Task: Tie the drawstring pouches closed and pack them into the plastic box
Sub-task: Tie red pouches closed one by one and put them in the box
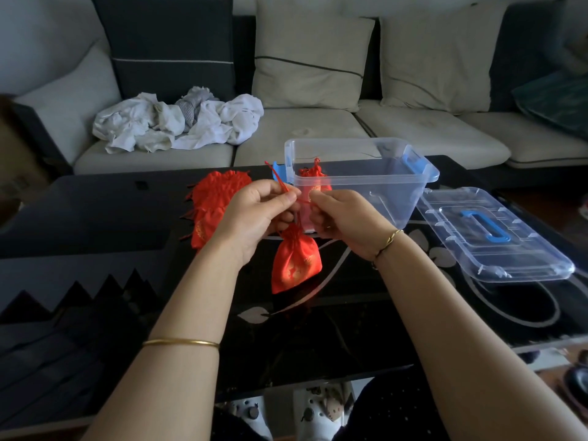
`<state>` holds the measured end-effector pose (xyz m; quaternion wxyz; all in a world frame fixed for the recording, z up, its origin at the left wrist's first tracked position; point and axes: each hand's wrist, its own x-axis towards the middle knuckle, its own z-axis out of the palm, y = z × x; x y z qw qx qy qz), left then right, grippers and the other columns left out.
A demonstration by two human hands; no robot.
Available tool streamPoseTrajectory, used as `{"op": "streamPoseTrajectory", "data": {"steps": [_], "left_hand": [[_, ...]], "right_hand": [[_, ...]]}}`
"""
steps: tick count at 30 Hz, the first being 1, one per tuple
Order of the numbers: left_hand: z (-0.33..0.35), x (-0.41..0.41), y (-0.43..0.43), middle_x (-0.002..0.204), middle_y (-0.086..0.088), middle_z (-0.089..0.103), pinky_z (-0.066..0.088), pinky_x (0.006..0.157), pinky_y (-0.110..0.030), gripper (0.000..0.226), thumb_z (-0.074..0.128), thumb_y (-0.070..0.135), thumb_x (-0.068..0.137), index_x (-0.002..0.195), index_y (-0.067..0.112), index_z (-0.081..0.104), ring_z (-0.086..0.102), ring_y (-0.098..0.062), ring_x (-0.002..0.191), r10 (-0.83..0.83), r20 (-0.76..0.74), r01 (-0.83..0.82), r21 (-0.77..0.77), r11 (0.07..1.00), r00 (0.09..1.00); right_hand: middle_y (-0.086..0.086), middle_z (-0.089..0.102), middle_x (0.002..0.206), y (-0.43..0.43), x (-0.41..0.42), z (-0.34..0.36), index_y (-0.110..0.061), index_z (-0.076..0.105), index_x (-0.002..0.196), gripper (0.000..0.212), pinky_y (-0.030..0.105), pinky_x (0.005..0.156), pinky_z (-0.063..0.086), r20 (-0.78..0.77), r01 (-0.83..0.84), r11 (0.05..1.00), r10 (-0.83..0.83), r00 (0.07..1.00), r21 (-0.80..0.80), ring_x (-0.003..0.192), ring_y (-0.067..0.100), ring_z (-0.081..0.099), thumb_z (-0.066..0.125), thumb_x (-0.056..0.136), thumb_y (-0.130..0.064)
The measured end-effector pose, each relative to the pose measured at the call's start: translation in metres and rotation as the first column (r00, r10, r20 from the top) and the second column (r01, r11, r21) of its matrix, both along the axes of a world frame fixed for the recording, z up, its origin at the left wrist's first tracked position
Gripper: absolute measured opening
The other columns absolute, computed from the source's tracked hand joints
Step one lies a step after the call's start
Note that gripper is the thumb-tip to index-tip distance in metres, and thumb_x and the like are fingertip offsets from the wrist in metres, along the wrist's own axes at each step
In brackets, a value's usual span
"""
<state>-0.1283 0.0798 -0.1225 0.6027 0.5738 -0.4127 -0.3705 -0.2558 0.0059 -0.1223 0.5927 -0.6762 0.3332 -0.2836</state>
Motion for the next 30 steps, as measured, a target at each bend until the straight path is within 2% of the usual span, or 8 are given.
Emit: {"op": "streamPoseTrajectory", "data": {"steps": [4, 7, 9, 12, 15, 17, 23, 30], "left_hand": [[-0.003, 0.0, -0.002, 0.074, 0.0, 0.067, 0.047, 0.056, -0.015, 0.015, 0.059, 0.003, 0.088, 0.081, 0.014, 0.067, 0.06, -0.002, 0.059, 0.074, 0.029, -0.074, -0.009, 0.997, 0.997], [0.0, -0.001, 0.0, 0.077, -0.002, 0.068, 0.05, 0.06, -0.017, 0.017, 0.058, -0.003, 0.088, 0.082, 0.012, 0.065, 0.061, -0.006, 0.063, 0.033, 0.068, -0.033, -0.001, 0.999, 0.997], [0.001, -0.003, 0.001, 0.078, -0.003, 0.067, 0.052, 0.065, -0.019, 0.02, 0.057, -0.005, 0.087, 0.084, 0.013, 0.064, 0.061, -0.007, 0.065, -0.021, 0.128, 0.022, -0.007, 1.0, 0.992], [-0.001, -0.005, -0.001, 0.079, 0.002, 0.064, 0.051, 0.068, -0.016, 0.024, 0.057, -0.005, 0.087, 0.087, 0.018, 0.063, 0.06, -0.005, 0.071, -0.026, 0.355, 0.048, -0.053, 0.997, 0.934], [-0.005, -0.007, -0.005, 0.08, 0.007, 0.061, 0.044, 0.069, -0.01, 0.023, 0.06, -0.002, 0.084, 0.092, 0.019, 0.065, 0.057, -0.005, 0.074, 0.107, 0.62, -0.009, -0.159, 0.987, 0.777], [-0.008, -0.007, -0.006, 0.081, 0.007, 0.061, 0.046, 0.074, -0.015, 0.024, 0.06, -0.001, 0.083, 0.097, 0.018, 0.067, 0.058, -0.007, 0.078, 0.192, 0.689, -0.039, -0.23, 0.972, 0.699], [-0.012, -0.005, -0.007, 0.082, 0.009, 0.064, 0.05, 0.081, -0.028, 0.039, 0.059, -0.004, 0.081, 0.113, 0.016, 0.066, 0.06, -0.009, 0.083, 0.311, 0.716, -0.04, -0.368, 0.929, 0.624], [-0.011, -0.007, -0.006, 0.082, 0.014, 0.066, 0.046, 0.072, -0.008, 0.023, 0.065, 0.0, 0.082, 0.099, 0.014, 0.073, 0.062, 0.006, 0.076, 0.329, 0.575, -0.122, -0.369, 0.922, 0.749]], "right_hand": [[0.001, 0.043, 0.061, 0.003, -0.004, 0.001, -0.011, 0.049, 0.069, 0.032, 0.02, 0.054, 0.039, -0.164, -0.163, 0.986, 0.163, 0.973, 0.013, 0.054, 0.011, 0.041, 0.044, 0.097, -0.025], [-0.002, 0.051, 0.063, 0.0, -0.003, -0.002, -0.013, 0.053, 0.067, 0.032, 0.022, 0.057, 0.043, -0.304, -0.083, 0.981, 0.027, 0.952, -0.174, 0.058, 0.01, 0.048, 0.045, 0.096, -0.023], [-0.001, 0.056, 0.068, -0.003, 0.0, -0.006, -0.011, 0.056, 0.072, 0.028, 0.03, 0.066, 0.047, -0.152, 0.044, 0.969, -0.083, 0.985, -0.245, 0.065, 0.012, 0.053, 0.043, 0.096, -0.015], [0.005, 0.061, 0.078, -0.006, 0.005, -0.011, -0.009, 0.059, 0.086, 0.024, 0.039, 0.078, 0.051, 0.059, 0.01, 0.997, -0.006, 0.998, -0.078, 0.078, 0.022, 0.059, 0.038, 0.098, -0.007], [0.001, 0.061, 0.072, -0.007, 0.006, -0.018, -0.014, 0.059, 0.084, 0.026, 0.032, 0.072, 0.047, 0.074, -0.083, 0.995, 0.079, 0.994, 0.05, 0.069, 0.017, 0.057, 0.038, 0.099, -0.009], [-0.001, 0.064, 0.07, -0.007, 0.005, -0.02, -0.016, 0.062, 0.084, 0.025, 0.029, 0.069, 0.046, 0.081, -0.144, 0.982, 0.135, 0.988, 0.124, 0.064, 0.013, 0.058, 0.041, 0.098, -0.012], [0.002, 0.065, 0.072, -0.009, -0.001, -0.016, -0.014, 0.064, 0.079, 0.023, 0.028, 0.069, 0.045, 0.153, -0.253, 0.905, 0.212, 0.965, 0.342, 0.07, 0.016, 0.057, 0.048, 0.095, -0.019], [0.006, 0.063, 0.08, -0.013, -0.003, -0.016, -0.008, 0.06, 0.093, 0.02, 0.027, 0.066, 0.044, 0.131, -0.215, 0.928, 0.183, 0.974, 0.305, 0.067, 0.016, 0.058, 0.046, 0.096, -0.022]]}}
